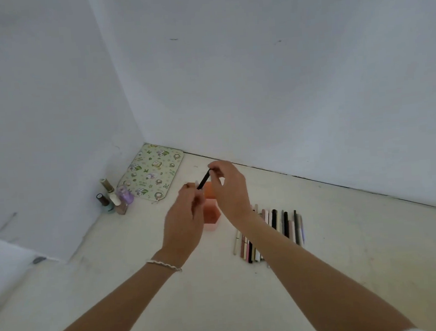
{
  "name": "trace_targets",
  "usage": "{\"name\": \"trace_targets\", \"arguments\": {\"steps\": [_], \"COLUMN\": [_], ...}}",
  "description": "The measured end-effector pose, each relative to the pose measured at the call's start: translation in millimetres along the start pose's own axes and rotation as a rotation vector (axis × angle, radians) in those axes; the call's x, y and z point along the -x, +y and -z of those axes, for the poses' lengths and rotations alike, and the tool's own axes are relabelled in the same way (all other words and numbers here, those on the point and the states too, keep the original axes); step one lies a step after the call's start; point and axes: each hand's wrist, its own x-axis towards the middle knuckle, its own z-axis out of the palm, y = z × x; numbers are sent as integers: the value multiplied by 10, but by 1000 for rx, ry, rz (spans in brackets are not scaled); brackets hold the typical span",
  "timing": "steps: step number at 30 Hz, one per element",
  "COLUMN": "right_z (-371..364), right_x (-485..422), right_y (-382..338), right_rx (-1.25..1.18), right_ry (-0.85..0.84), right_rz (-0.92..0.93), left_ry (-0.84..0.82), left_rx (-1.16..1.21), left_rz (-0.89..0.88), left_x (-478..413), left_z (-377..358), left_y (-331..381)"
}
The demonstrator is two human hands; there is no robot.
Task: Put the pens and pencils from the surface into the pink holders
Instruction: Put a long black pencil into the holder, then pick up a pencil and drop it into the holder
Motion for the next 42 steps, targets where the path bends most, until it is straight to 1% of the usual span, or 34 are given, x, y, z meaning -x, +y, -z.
{"name": "trace_targets", "arguments": {"steps": [2,3,4,7,10,13,15,17,19,21,24,27,31,33,35,37,38,41,42], "right_z": [15,45,100,368,675,934,1063,1144,1212,1239,1240,1194,1013,899,824,751,704,509,441], "right_x": [-14,-17,-19,-34,-102,-115,-64,-3,47,79,115,125,88,52,5,-61,-99,-173,-173], "right_y": [29,56,82,123,201,317,418,520,631,721,830,904,943,964,987,1035,1070,1164,1194], "right_rx": [211,278,266,99,6,-29,-27,-19,5,22,36,40,83,87,118,222,309,645,735], "right_ry": [-179,-218,-195,24,174,233,238,221,204,191,153,105,23,-2,-9,-45,-92,-299,-356], "right_rz": [65,86,79,-36,-135,-215,-246,-270,-289,-304,-331,-346,-334,-331,-339,-355,-359,-334,-321], "left_ry": [-78,-114,-144,-221,-396,-508,-561,-578,-580,-587,-575,-567,-569,-533,-463,-367,-309,-138,-106], "left_rx": [-12,-10,-6,-41,-131,-296,-417,-539,-607,-623,-615,-570,-600,-565,-441,-207,-114,1,35], "left_rz": [32,49,56,80,174,253,278,304,343,373,374,439,460,451,418,393,372,281,276], "left_x": [93,136,173,210,172,132,99,72,50,60,91,45,-5,-7,-67,-188,-265,-459,-491], "left_z": [-120,-173,-221,-361,-614,-895,-1051,-1165,-1284,-1353,-1424,-1444,-1411,-1384,-1325,-1199,-1104,-808,-726], "left_y": [30,34,35,28,58,59,52,63,72,63,56,47,34,47,112,228,315,553,602]}}
